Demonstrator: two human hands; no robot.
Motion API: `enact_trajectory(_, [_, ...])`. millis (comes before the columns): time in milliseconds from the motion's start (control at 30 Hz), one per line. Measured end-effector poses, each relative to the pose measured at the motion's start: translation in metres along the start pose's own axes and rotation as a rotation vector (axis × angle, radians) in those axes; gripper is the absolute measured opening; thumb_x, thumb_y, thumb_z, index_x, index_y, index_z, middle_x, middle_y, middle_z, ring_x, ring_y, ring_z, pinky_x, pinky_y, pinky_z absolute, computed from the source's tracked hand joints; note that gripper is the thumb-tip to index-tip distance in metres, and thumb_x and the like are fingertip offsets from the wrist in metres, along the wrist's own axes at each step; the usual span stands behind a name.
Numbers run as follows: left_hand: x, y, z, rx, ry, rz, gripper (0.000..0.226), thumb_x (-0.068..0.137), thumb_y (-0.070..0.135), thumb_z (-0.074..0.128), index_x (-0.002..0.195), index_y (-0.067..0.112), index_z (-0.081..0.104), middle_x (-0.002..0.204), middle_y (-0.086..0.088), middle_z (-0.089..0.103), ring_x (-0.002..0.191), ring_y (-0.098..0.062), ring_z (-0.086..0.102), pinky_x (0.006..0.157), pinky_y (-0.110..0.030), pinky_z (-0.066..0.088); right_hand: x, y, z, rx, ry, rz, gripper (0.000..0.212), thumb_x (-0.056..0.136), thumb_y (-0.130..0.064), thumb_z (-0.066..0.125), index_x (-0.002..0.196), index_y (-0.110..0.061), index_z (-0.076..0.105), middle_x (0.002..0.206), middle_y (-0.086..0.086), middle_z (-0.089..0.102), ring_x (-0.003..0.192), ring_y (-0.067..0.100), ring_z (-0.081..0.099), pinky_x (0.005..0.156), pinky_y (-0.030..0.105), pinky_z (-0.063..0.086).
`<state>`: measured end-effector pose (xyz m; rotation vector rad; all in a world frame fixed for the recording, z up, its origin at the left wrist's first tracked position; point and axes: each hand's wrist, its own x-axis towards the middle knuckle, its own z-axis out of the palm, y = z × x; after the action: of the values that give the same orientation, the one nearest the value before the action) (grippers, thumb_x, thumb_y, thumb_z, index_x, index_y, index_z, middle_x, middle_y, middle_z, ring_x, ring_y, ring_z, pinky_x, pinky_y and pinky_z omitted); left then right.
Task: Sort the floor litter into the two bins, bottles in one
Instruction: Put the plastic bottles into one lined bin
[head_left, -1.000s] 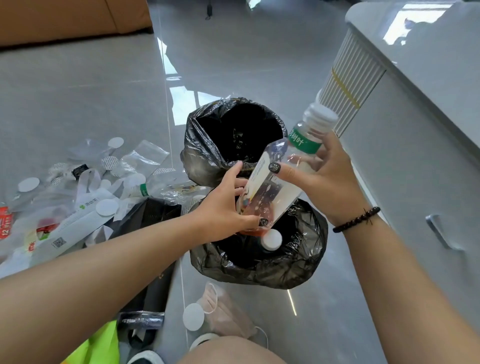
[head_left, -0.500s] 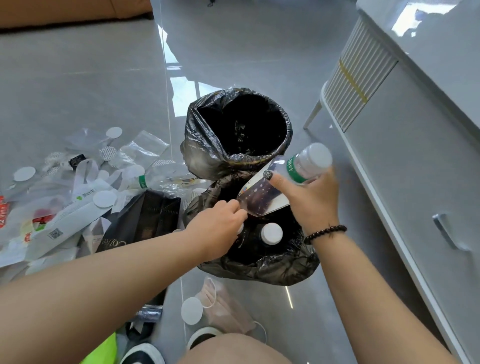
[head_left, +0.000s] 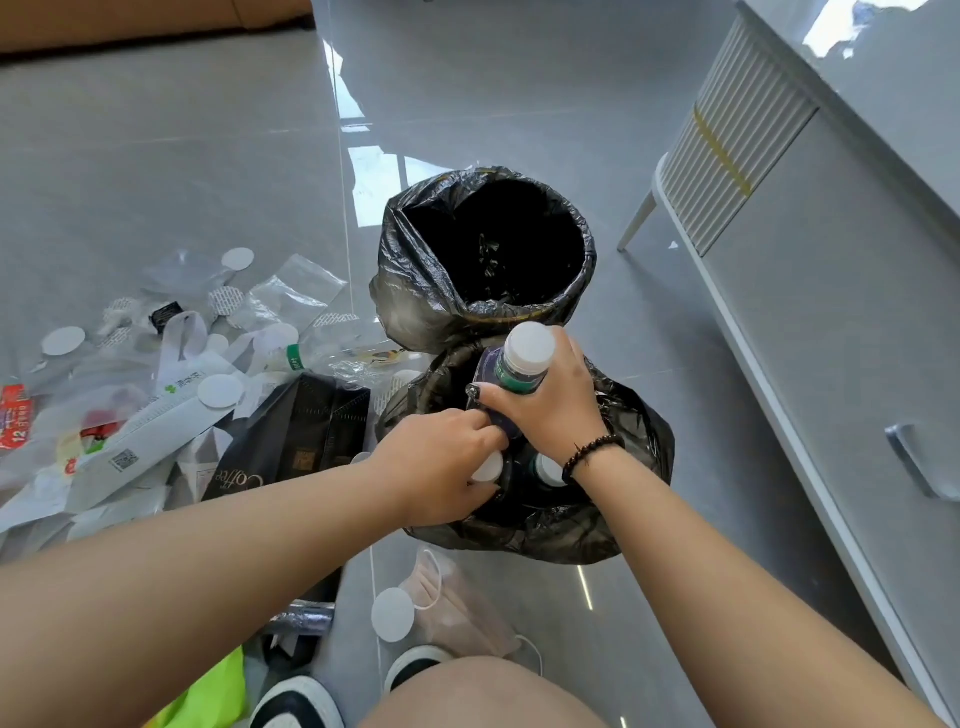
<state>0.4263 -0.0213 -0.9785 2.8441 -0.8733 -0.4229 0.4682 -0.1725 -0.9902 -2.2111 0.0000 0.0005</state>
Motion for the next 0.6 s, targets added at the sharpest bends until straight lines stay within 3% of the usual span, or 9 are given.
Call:
enact_trajectory(67, [-0.003,-0.001,0.0,-0.078,0.144,-0.066,0.033,0.085,0.05,0.052,0.106,0.025,0.056,0.101,0.008,0.06,0.096,-0.018,0.059,0.075,-0.033,0.05,0.005,-0.001,-0.002,0.034,-0.113,0.064,0.067,0.068,-0.035,0.082,0.12,-0.017,0.044,0.114,0.002,0.047,0.102,0.012,0.047,0.085,0.015,0.038])
enact_trajectory(133, [-0.003,-0.003,-0.003,-0.201,0.343,-0.152,0.029,0.08,0.045,0.058,0.088,0.019,0.05,0.085,0.007,0.053,0.077,-0.018,0.053,0.061,-0.03,0.04,0.01,-0.001,-0.011,0.097,-0.295,0.094,0.064,0.074,-0.029,0.078,0.126,-0.021,0.042,0.121,0.002,0.051,0.111,0.014,0.052,0.093,0.027,0.046])
enact_trajectory(200, [0.002,-0.009,-0.011,-0.283,0.506,-0.158,0.037,0.075,0.04,0.064,0.087,0.015,0.04,0.088,0.003,0.043,0.072,-0.019,0.042,0.056,-0.028,0.033,0.012,-0.001,-0.026,0.224,-0.475,0.139,0.058,0.078,-0.01,0.071,0.129,-0.021,0.045,0.123,0.0,0.056,0.113,0.014,0.056,0.092,0.029,0.051])
enact_trajectory(267, [0.01,-0.015,-0.022,-0.3,0.629,-0.066,0.048,0.072,0.039,0.067,0.098,0.015,0.036,0.105,-0.007,0.045,0.086,-0.023,0.048,0.062,-0.028,0.043,0.013,0.0,-0.037,0.353,-0.576,0.195,0.063,0.077,0.005,0.058,0.133,-0.022,0.048,0.126,0.001,0.059,0.115,0.015,0.057,0.083,0.029,0.053])
enact_trajectory(333, [0.015,-0.021,-0.027,-0.336,0.613,0.038,0.067,0.073,0.036,0.073,0.123,0.016,0.032,0.134,-0.014,0.041,0.117,-0.028,0.05,0.086,-0.03,0.049,0.015,0.003,-0.04,0.341,-0.553,0.224,0.066,0.078,0.013,0.049,0.135,-0.02,0.049,0.13,0.001,0.058,0.119,0.015,0.055,0.081,0.03,0.051])
enact_trajectory(400, [0.016,-0.025,-0.028,-0.365,0.49,0.07,0.081,0.079,0.033,0.072,0.144,0.022,0.024,0.148,-0.005,0.039,0.13,-0.023,0.047,0.098,-0.037,0.049,0.018,0.006,-0.037,0.217,-0.432,0.258,0.058,0.081,0.012,0.047,0.13,-0.016,0.054,0.125,0.003,0.062,0.116,0.016,0.057,0.088,0.031,0.051])
enact_trajectory(467, [0.017,-0.027,-0.026,-0.286,0.435,0.096,0.072,0.085,0.035,0.062,0.147,0.027,0.027,0.141,0.0,0.049,0.122,-0.022,0.054,0.088,-0.044,0.053,0.023,0.013,-0.032,-0.087,-0.339,0.259,0.048,0.083,0.004,0.049,0.125,-0.017,0.058,0.119,0.003,0.063,0.113,0.019,0.057,0.091,0.029,0.047])
enact_trajectory(533, [0.017,-0.028,-0.025,-0.237,0.438,0.102,0.064,0.087,0.036,0.057,0.145,0.025,0.033,0.133,-0.001,0.055,0.112,-0.024,0.059,0.078,-0.045,0.055,0.028,0.019,-0.025,-0.46,-0.413,0.199,0.04,0.083,-0.004,0.053,0.121,-0.016,0.058,0.118,0.005,0.062,0.11,0.023,0.057,0.089,0.029,0.046])
enact_trajectory(600, [0.017,-0.028,-0.026,-0.231,0.444,0.11,0.062,0.086,0.035,0.057,0.143,0.021,0.036,0.131,-0.002,0.056,0.11,-0.025,0.06,0.076,-0.045,0.055,0.029,0.021,-0.015,-0.687,-0.542,0.143,0.025,0.084,-0.009,0.054,0.107,-0.012,0.061,0.106,0.008,0.064,0.095,0.026,0.06,0.076,0.033,0.05])
